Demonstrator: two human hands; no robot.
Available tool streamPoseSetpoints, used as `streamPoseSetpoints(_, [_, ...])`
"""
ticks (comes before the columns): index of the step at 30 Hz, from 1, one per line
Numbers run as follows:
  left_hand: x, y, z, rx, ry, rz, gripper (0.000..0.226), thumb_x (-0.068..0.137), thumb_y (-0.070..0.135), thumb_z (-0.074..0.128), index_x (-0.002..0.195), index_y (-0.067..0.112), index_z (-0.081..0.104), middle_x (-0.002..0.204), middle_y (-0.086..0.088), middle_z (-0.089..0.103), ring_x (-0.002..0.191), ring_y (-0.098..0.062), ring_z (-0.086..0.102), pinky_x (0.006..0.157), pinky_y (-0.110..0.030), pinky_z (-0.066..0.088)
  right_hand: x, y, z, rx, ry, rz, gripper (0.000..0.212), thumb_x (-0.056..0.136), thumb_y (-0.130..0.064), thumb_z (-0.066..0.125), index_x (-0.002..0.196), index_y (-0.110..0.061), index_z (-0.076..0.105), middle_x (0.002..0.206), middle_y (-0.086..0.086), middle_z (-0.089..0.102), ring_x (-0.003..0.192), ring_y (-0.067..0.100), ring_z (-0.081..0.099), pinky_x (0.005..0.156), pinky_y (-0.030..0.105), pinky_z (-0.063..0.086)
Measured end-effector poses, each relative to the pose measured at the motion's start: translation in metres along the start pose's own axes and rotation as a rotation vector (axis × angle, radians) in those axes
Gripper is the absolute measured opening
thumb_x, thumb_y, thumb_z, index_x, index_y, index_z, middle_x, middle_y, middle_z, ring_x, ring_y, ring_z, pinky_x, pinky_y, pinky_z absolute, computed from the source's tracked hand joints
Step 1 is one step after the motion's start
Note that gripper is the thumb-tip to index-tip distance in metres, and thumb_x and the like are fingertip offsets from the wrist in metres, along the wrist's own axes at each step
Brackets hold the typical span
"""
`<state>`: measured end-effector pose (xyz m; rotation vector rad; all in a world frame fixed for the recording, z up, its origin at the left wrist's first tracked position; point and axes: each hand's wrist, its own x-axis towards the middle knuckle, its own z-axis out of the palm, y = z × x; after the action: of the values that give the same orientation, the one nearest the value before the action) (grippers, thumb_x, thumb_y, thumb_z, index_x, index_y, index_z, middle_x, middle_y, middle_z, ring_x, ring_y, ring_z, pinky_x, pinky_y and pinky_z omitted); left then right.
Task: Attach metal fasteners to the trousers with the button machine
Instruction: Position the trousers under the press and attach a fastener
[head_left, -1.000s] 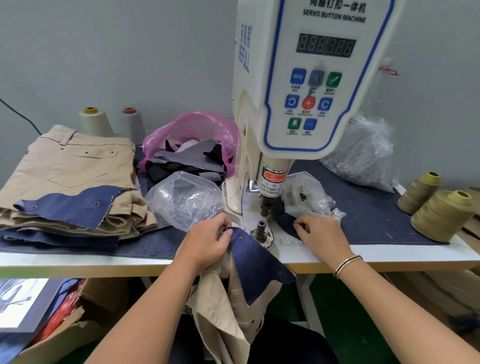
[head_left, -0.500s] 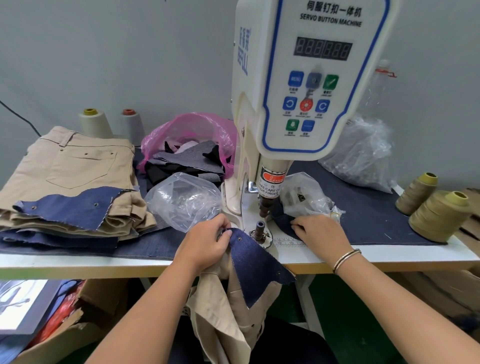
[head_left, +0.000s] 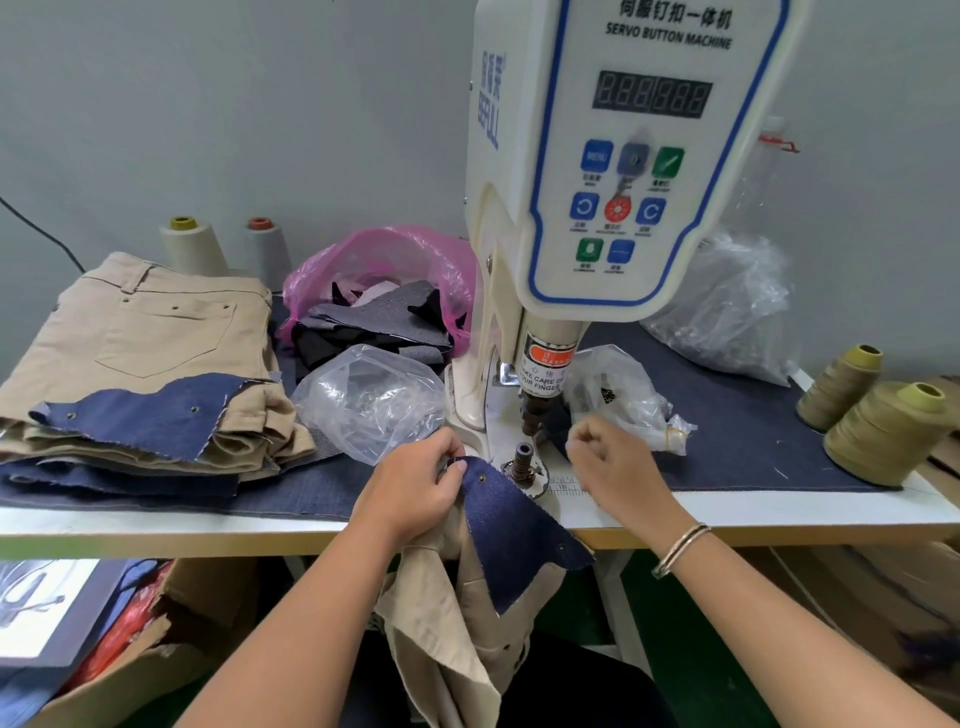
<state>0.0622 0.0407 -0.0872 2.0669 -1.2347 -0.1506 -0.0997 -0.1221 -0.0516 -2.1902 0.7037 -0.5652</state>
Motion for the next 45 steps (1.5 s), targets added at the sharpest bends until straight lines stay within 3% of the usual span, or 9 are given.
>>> streamPoseSetpoints(4, [0.0, 0.0, 0.0, 0.004, 0.001, 0.002, 0.007, 0.09, 0.022, 0.055, 0.086, 0.026, 0.05, 0.075, 0.01, 0.057, 0.078, -0.017, 0.053, 0.072, -0.038, 0.045, -0.001, -0.011, 0.009, 0.082, -0.035, 0.028, 0.022, 0.089, -0.012, 0.043, 0.067, -0.011, 0.043, 0.053, 0.003, 0.039, 0.051, 0.014, 0.036, 0.052, 0.031, 0.032])
streamPoseSetpoints(9, [0.0, -0.001, 0.0, -0.012, -0.002, -0.001, 0.006, 0.09, 0.023, 0.055, 0.087, 0.026, 0.052, 0.076, 0.011, 0.058, 0.079, -0.015, 0.054, 0.074, -0.038, 0.046, -0.002, -0.019, 0.007, 0.307, -0.104, 0.082, 0.024, 0.096, -0.02, 0.049, 0.073, -0.014, 0.055, 0.046, -0.004, 0.044, 0.038, 0.004, 0.036, 0.04, 0.017, 0.031])
streamPoseSetpoints(12, [0.0, -0.001, 0.0, -0.008, 0.0, -0.005, 0.004, 0.09, 0.023, 0.055, 0.088, 0.025, 0.053, 0.078, 0.01, 0.059, 0.079, -0.015, 0.054, 0.074, -0.038, 0.046, -0.007, -0.019, 0.009, 0.481, -0.125, 0.118, 0.024, 0.095, -0.022, 0.054, 0.075, -0.014, 0.065, 0.046, -0.003, 0.043, 0.039, 0.007, 0.034, 0.038, 0.017, 0.028])
streamPoseSetpoints(18, [0.0, -0.001, 0.001, -0.011, -0.003, -0.003, 0.005, 0.09, 0.023, 0.055, 0.087, 0.026, 0.052, 0.077, 0.01, 0.059, 0.079, -0.015, 0.054, 0.073, -0.038, 0.046, -0.013, -0.021, 0.018, 0.571, -0.007, 0.102, 0.024, 0.094, -0.023, 0.056, 0.077, -0.021, 0.073, 0.048, -0.001, 0.046, 0.041, 0.008, 0.036, 0.039, 0.017, 0.03])
streamPoseSetpoints(23, [0.0, -0.003, 0.002, -0.014, 0.002, -0.003, 0.007, 0.089, 0.023, 0.055, 0.085, 0.027, 0.051, 0.074, 0.01, 0.057, 0.076, -0.015, 0.053, 0.071, -0.037, 0.045, -0.017, -0.027, 0.023, 0.709, -0.087, 0.177, 0.02, 0.092, -0.022, 0.059, 0.081, -0.018, 0.075, 0.047, -0.002, 0.045, 0.037, 0.007, 0.033, 0.036, 0.017, 0.027])
streamPoseSetpoints(31, [0.0, -0.004, 0.002, -0.017, 0.004, 0.001, 0.008, 0.088, 0.024, 0.055, 0.084, 0.028, 0.05, 0.072, 0.01, 0.057, 0.075, -0.014, 0.053, 0.07, -0.037, 0.045, -0.019, -0.031, 0.026, 1.011, -0.139, 0.275, 0.032, 0.096, -0.017, 0.049, 0.079, -0.015, 0.076, 0.049, 0.002, 0.044, 0.035, 0.009, 0.033, 0.035, 0.018, 0.026])
streamPoseSetpoints(34, [-0.001, -0.004, 0.002, -0.017, 0.009, 0.004, 0.008, 0.089, 0.023, 0.055, 0.084, 0.027, 0.051, 0.072, 0.01, 0.057, 0.075, -0.015, 0.053, 0.07, -0.037, 0.045, -0.021, -0.033, 0.025, 1.096, -0.146, 0.296, 0.023, 0.088, -0.014, 0.055, 0.08, -0.011, 0.077, 0.049, 0.003, 0.044, 0.035, 0.011, 0.034, 0.036, 0.018, 0.026])
streamPoseSetpoints(38, [-0.001, -0.003, 0.002, -0.016, 0.01, 0.004, 0.007, 0.089, 0.023, 0.055, 0.084, 0.026, 0.051, 0.072, 0.01, 0.057, 0.075, -0.015, 0.053, 0.071, -0.037, 0.045, -0.022, -0.035, 0.022, 1.106, -0.174, 0.309, 0.02, 0.074, -0.021, 0.063, 0.082, -0.01, 0.077, 0.05, 0.003, 0.045, 0.035, 0.01, 0.035, 0.035, 0.018, 0.023])
streamPoseSetpoints(45, [0.0, -0.002, 0.002, -0.017, 0.007, 0.002, 0.005, 0.089, 0.023, 0.055, 0.085, 0.025, 0.052, 0.073, 0.009, 0.057, 0.076, -0.015, 0.053, 0.071, -0.038, 0.046, -0.021, -0.038, 0.023, 0.995, -0.15, 0.309, 0.012, 0.084, -0.013, 0.062, 0.081, -0.013, 0.074, 0.05, 0.005, 0.049, 0.035, 0.012, 0.038, 0.032, 0.017, 0.029])
